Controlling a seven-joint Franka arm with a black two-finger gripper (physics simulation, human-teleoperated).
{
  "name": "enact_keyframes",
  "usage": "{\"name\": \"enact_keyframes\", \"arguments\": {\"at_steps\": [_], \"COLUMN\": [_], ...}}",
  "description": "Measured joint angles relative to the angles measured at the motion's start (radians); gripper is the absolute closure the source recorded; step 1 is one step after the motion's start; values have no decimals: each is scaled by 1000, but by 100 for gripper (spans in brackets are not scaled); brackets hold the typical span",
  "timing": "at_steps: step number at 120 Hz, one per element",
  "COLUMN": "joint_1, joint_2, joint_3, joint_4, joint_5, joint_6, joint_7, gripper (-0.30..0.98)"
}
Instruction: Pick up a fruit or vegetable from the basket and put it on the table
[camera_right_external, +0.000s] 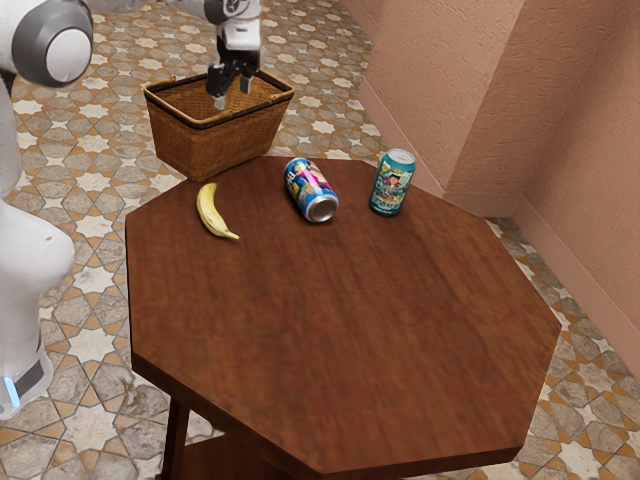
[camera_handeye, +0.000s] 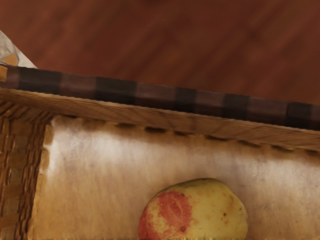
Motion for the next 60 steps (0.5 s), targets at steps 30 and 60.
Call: {"name": "enact_keyframes", "arguments": {"at_steps": [30, 60], "joint_1": [50, 21], "joint_2": [39, -41], "joint_3": [-2, -24], "joint_4": [-3, -122], "joint_5": [-2, -3], "joint_6": [11, -9], "joint_7": [53, 88], "gripper": [0, 0]}}
